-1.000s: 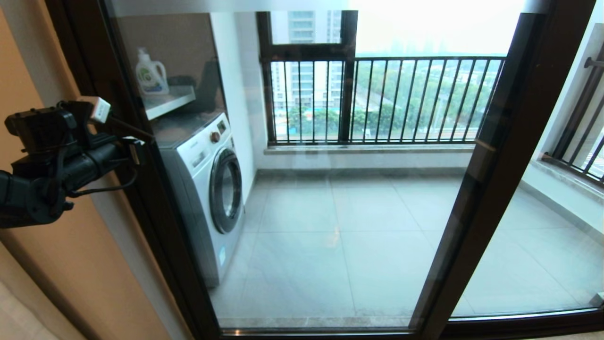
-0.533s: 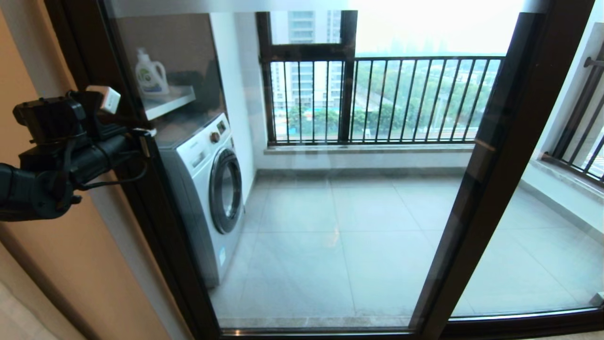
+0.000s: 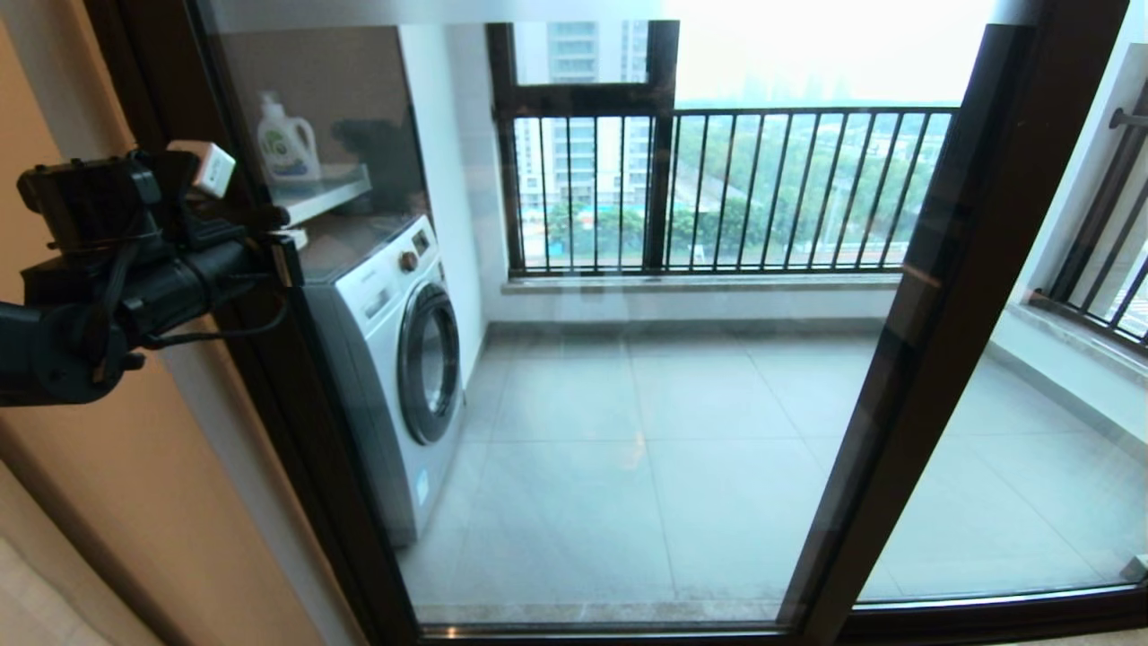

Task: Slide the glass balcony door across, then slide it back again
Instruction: Close the slid door, then open the slid door

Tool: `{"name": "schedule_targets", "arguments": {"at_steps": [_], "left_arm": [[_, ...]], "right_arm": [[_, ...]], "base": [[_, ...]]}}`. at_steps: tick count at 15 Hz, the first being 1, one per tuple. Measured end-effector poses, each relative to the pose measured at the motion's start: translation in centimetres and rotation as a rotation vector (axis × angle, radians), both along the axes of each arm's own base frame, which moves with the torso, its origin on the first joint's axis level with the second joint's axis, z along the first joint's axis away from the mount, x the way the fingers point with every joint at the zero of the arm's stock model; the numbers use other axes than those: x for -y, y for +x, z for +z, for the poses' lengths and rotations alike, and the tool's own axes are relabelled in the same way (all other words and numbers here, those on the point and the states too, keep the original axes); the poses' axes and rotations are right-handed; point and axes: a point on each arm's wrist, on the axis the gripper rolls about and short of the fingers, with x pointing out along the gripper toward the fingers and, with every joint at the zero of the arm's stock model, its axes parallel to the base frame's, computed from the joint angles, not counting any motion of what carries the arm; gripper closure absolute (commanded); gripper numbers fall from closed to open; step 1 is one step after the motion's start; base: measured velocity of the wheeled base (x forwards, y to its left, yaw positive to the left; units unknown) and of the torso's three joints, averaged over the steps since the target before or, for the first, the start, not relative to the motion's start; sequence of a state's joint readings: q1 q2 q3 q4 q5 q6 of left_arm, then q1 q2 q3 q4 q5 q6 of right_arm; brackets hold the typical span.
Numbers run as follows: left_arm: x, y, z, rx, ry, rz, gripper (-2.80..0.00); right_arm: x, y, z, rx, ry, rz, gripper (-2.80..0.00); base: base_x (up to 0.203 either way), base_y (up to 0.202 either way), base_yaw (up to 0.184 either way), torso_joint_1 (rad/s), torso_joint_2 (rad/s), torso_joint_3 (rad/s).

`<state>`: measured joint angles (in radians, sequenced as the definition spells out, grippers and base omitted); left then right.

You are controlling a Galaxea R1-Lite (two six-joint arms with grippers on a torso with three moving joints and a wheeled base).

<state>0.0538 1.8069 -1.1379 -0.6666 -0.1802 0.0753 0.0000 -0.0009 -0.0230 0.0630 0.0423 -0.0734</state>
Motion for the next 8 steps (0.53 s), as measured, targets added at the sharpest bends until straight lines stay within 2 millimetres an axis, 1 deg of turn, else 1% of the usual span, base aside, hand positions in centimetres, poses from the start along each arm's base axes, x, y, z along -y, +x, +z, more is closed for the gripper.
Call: {"name": "schedule_targets", "arguments": {"at_steps": [2,4,6,8], "left_arm": [[0.1,-1.4,-0.9,-0.043,0.0,-0.008,0.0],[0.2,-2.9,-1.2,-0.06,0.004,-0.01,0.0],[0.3,-4.0,-1.0,-0.058,0.004,-0.007,0.0],[0.4,-5.2,0.0,-0.03,0.002,-0.006,0.0]], "right_arm": [[0.0,0.0,0.0,0.0,0.0,0.0,0.0],[0.0,0.0,0.0,0.0,0.0,0.0,0.0],[0.0,0.0,0.0,0.0,0.0,0.0,0.0],[0.0,0.0,0.0,0.0,0.0,0.0,0.0]], "base": [[0.0,0.0,0.0,0.0,0.0,0.0],[0.0,0.0,0.0,0.0,0.0,0.0],[0.0,0.0,0.0,0.0,0.0,0.0],[0.0,0.0,0.0,0.0,0.0,0.0]]}}
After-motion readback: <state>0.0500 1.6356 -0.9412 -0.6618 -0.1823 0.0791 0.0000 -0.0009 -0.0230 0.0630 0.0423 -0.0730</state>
